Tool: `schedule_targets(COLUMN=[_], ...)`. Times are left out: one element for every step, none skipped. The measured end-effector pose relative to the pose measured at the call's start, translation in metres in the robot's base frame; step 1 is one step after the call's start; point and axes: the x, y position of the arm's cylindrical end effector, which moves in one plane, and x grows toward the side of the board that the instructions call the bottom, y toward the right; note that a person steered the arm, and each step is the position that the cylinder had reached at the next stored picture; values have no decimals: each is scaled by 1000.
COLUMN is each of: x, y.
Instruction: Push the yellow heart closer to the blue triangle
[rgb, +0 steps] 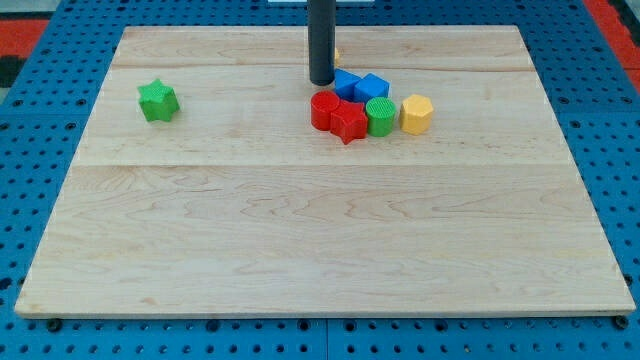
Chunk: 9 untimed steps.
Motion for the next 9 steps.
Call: schedule_targets(x=[-1,-1,-3,-24,-46,-59,-59,-59,-58], y=[-20,-58,-88,-87,-68,-53,-27,-6,3])
